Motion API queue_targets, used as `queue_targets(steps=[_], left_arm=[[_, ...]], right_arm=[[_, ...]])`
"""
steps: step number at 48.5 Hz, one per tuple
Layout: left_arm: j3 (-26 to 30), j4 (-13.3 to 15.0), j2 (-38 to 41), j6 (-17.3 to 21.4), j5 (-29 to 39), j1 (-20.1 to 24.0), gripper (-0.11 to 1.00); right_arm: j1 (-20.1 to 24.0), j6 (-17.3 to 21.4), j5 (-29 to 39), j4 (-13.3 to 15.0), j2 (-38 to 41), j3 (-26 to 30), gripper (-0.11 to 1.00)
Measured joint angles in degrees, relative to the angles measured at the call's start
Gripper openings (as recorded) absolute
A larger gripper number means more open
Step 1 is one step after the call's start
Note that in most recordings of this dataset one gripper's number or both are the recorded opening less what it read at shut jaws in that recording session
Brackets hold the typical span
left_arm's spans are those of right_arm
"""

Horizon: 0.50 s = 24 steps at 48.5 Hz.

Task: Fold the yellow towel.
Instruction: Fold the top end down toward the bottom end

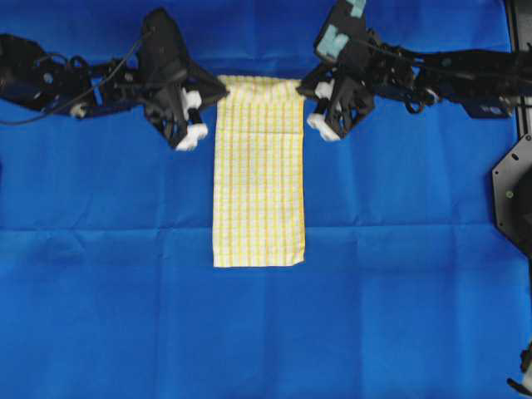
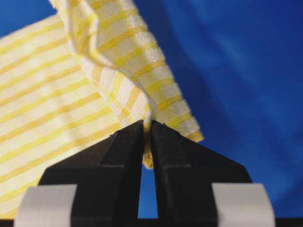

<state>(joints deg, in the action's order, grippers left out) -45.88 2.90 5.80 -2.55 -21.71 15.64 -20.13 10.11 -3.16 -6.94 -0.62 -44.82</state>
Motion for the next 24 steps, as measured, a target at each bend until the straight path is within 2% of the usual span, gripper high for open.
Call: queue_targets(steps=[15, 24], left_arm=[[-3.1, 0.0, -2.5, -6.0, 0.0, -9.6, 0.05], [-3.9, 0.0, -3.4, -7.6, 0.2, -15.7, 0.05]], right_arm=[[8.4, 0.2, 0.0, -2.9, -4.0, -3.3, 0.04], [13.3, 0.2, -0.7, -4.2, -4.1, -3.7, 0.04]])
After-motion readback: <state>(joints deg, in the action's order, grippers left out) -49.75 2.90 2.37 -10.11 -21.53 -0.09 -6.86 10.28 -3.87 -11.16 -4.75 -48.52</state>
